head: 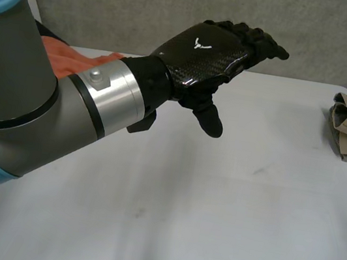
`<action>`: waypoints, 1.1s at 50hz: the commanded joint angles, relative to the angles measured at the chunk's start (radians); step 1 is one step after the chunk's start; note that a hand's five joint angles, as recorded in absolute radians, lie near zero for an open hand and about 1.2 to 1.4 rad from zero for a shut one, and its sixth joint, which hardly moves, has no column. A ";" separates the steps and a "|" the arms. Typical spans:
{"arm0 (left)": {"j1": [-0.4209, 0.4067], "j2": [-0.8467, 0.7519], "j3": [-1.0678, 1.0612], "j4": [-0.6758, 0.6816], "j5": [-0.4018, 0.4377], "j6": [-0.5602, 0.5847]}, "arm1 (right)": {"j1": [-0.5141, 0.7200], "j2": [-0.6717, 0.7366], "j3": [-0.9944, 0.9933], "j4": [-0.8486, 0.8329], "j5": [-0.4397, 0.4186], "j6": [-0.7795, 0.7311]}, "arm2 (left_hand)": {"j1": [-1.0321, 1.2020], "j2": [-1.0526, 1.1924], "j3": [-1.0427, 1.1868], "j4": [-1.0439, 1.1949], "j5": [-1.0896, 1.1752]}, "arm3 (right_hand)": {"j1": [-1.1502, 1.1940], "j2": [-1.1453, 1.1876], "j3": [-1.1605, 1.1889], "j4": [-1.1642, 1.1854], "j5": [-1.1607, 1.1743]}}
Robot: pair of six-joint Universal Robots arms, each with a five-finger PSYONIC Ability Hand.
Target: Fold the laundry.
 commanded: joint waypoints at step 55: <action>0.576 -0.599 0.331 0.650 -0.573 0.491 | 0.750 -0.535 1.136 -0.657 -0.028 0.090 | 1.210 1.188 1.186 1.194 1.174 | -0.051 -0.036 -0.035 -0.036 -0.046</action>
